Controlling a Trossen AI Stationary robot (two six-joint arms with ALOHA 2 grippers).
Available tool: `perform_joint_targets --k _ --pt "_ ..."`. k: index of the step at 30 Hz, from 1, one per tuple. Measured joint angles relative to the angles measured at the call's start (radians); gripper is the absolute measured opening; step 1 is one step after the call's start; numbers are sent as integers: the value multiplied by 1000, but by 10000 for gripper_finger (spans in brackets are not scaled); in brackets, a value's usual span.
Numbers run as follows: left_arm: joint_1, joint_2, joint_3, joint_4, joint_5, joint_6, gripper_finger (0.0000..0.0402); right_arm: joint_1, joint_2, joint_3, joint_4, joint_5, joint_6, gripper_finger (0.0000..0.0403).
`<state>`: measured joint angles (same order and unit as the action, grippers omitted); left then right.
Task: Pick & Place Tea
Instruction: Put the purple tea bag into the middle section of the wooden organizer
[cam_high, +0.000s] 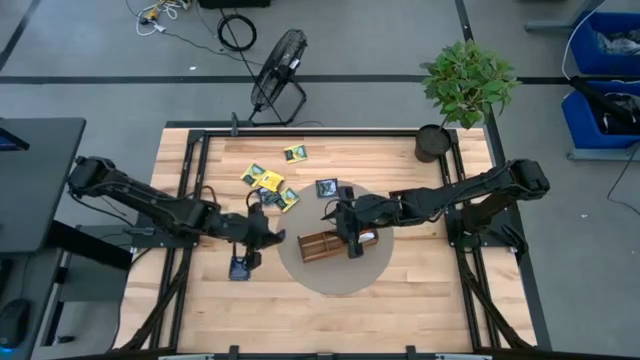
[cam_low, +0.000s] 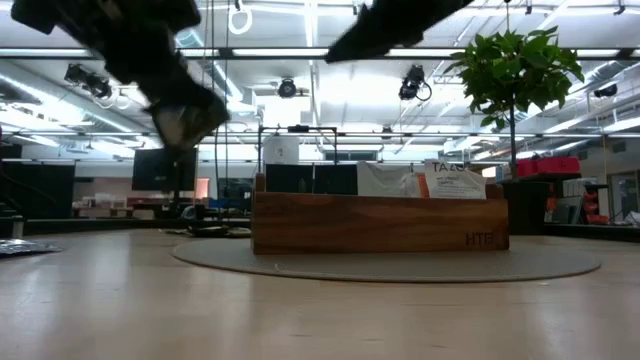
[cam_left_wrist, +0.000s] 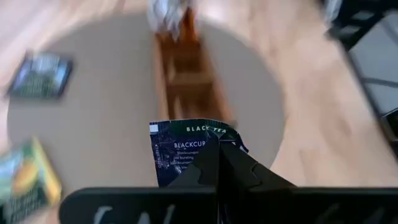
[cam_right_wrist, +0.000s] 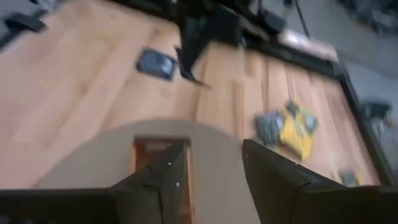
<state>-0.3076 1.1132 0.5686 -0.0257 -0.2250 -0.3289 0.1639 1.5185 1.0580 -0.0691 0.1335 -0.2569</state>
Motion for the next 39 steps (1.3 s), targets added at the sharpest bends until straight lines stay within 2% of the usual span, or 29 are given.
perform_joint_targets --k 6,10,14,21,29,39 --pt "-1 -16 1 158 119 79 4 0 0 0 73 -71 -167 169" --pt "1 -16 1 217 159 104 3 0 0 0 142 -132 -242 169" --pt "10 -16 1 263 160 106 3 0 0 0 207 -199 -224 169" --pt "34 -16 2 305 162 109 3 0 49 2 269 -225 -207 169" --pt "46 -14 2 311 182 105 3 -1 129 93 255 -223 -258 169" --pt "46 -13 2 300 191 105 3 -3 266 274 74 -263 -291 169"
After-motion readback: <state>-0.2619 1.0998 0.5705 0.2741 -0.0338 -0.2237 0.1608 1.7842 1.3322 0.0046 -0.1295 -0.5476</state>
